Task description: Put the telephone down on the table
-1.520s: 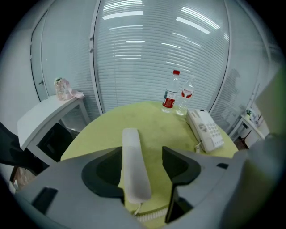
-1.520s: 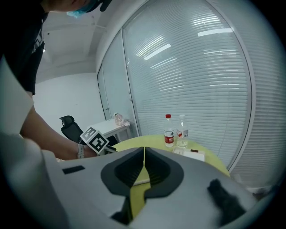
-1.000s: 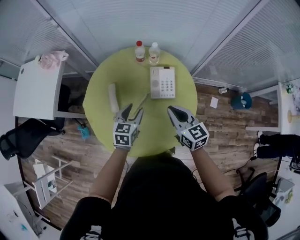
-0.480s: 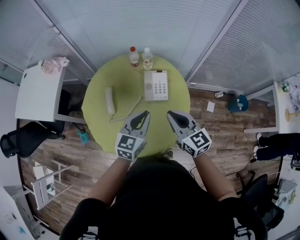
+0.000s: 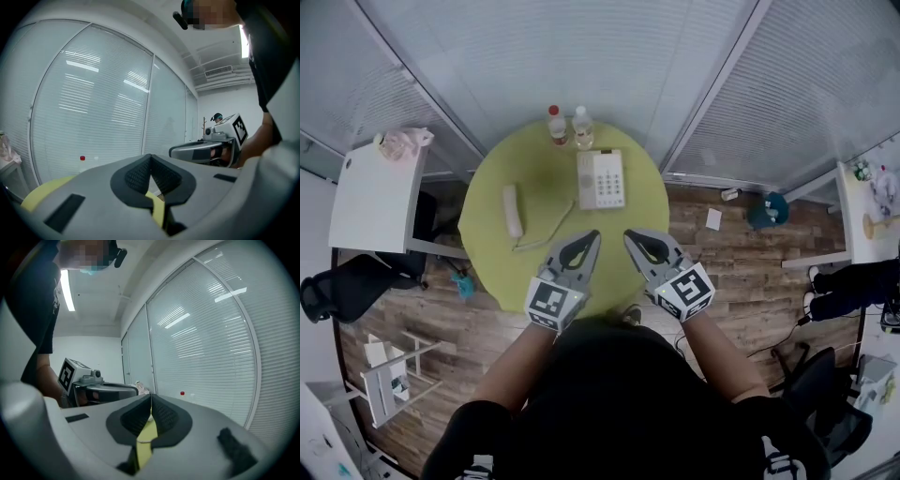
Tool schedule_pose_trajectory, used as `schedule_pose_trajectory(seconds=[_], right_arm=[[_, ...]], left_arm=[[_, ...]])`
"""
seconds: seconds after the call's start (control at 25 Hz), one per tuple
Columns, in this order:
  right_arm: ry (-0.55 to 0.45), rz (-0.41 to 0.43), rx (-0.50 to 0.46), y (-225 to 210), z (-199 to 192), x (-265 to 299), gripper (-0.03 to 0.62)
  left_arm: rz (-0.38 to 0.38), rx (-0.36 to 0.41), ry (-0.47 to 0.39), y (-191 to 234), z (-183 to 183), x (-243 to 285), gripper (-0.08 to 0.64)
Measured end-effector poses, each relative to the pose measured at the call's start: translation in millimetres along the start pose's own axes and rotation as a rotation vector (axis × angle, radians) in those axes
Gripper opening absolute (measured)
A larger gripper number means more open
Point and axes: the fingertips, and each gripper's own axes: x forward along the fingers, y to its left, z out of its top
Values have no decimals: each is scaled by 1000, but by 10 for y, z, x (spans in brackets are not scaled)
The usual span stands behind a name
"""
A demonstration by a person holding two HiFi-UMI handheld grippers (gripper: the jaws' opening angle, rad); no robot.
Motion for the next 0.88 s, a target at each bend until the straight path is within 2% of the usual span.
schedule_pose_trajectory(seconds=[0.2,0.88], right_arm=[[-10,28,-26,35,39,-9,18],[-27,8,-8,-71,70,-41,18]], left_arm=[[-28,14,-18,-108,90,46,12],[-45,9,-18,-152,99,184,12]])
